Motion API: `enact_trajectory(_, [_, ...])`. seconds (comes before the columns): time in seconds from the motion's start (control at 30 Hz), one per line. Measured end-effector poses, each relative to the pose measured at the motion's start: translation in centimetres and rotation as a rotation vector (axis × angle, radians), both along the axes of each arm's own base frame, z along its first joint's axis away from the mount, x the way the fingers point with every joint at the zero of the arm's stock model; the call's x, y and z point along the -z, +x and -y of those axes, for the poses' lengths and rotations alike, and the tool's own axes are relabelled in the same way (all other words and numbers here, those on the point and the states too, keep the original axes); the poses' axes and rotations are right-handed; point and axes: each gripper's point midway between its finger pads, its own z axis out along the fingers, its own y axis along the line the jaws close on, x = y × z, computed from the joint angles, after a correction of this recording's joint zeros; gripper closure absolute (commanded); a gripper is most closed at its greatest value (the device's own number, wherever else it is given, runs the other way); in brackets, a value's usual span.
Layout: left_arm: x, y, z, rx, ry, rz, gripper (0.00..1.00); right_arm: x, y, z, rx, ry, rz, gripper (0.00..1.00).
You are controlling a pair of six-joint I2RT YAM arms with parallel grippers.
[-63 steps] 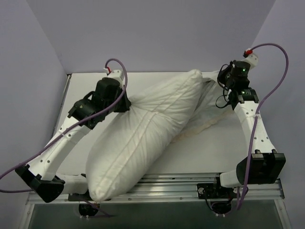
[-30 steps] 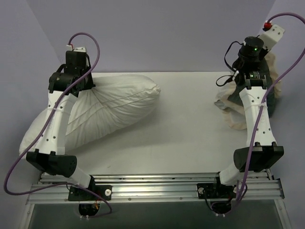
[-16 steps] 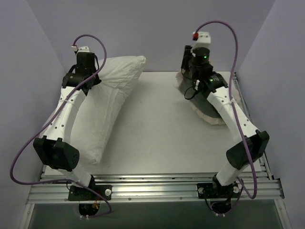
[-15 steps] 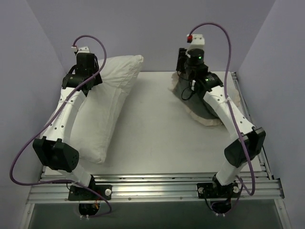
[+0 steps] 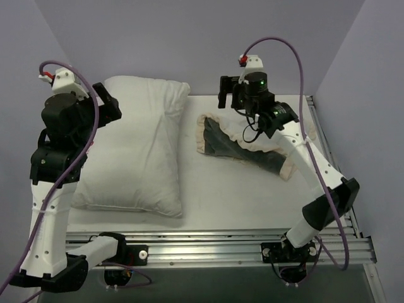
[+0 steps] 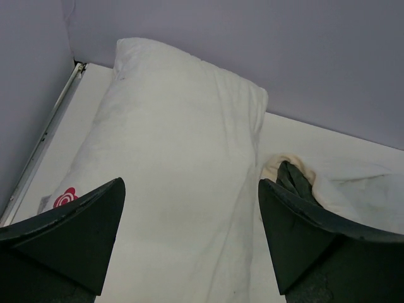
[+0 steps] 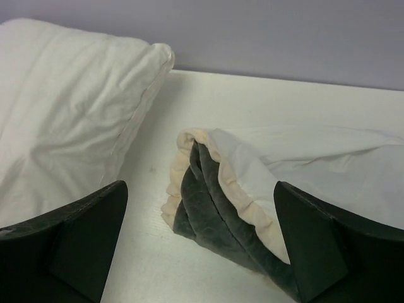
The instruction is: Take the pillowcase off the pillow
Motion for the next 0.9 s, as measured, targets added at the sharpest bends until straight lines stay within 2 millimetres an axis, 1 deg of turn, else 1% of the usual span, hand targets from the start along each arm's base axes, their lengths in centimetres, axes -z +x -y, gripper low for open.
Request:
enact_trajectory(0.07, [-0.6, -1.8, -0.1, 0.017, -0.001, 0.023, 0.06, -2.7, -1.8, 1.0, 0.002, 0.029, 0.049, 0.02])
enact_trajectory(0.13, [-0.6, -3.8, -0.4, 0.025, 0.009, 0.027, 0.06, -5.4, -3.9, 2.3, 0.014, 0.053, 0.101, 0.01])
enact_trajectory(0.23, [-0.4, -6.3, -1.0, 0.027, 0.025, 0.025, 0.06, -8.8, -7.0, 5.1, 0.066, 0.073, 0.173, 0.00])
enact_trajectory(0.27, [-0.4, -7.1, -1.2, 0.027, 0.031, 0.027, 0.06, -9.8, -8.3, 6.4, 0.098, 0.076, 0.198, 0.00])
enact_trajectory(0.33, [-0.6, -8.9, -1.7, 0.023, 0.043, 0.039, 0.06, -11.3, -10.3, 8.5, 0.149, 0.084, 0.239, 0.00])
enact_trajectory(0.43, [-1.1, -11.8, -2.8, -0.001, 0.062, 0.070, 0.06, -13.4, -14.2, 12.6, 0.254, 0.098, 0.307, 0.00])
enact_trajectory(0.5, [-1.6, -14.1, -3.8, -0.029, 0.068, 0.107, 0.06, -14.5, -16.9, 15.1, 0.314, 0.119, 0.357, 0.00])
enact_trajectory(0.63, [-2.5, -18.7, -5.6, -0.089, 0.065, 0.197, 0.06, -14.9, -21.9, 19.5, 0.415, 0.153, 0.432, 0.00])
enact_trajectory(0.7, [-2.5, -20.7, -6.5, -0.121, 0.057, 0.238, 0.06, -14.7, -24.0, 21.3, 0.454, 0.165, 0.463, 0.00])
enact_trajectory(0.73, [-2.4, -21.6, -6.9, -0.137, 0.053, 0.256, 0.06, -14.2, -24.8, 22.0, 0.471, 0.164, 0.471, 0.00])
enact_trajectory(0.77, [-2.1, -22.3, -7.3, -0.150, 0.050, 0.266, 0.06, -13.8, -25.4, 22.5, 0.482, 0.163, 0.474, 0.00])
enact_trajectory(0.83, [-1.2, -23.1, -7.8, -0.174, 0.045, 0.269, 0.06, -12.4, -26.2, 23.3, 0.501, 0.150, 0.468, 0.00])
enact_trajectory(0.9, [0.2, -23.2, -8.1, -0.194, 0.041, 0.243, 0.06, -11.3, -26.6, 23.6, 0.510, 0.140, 0.461, 0.00])
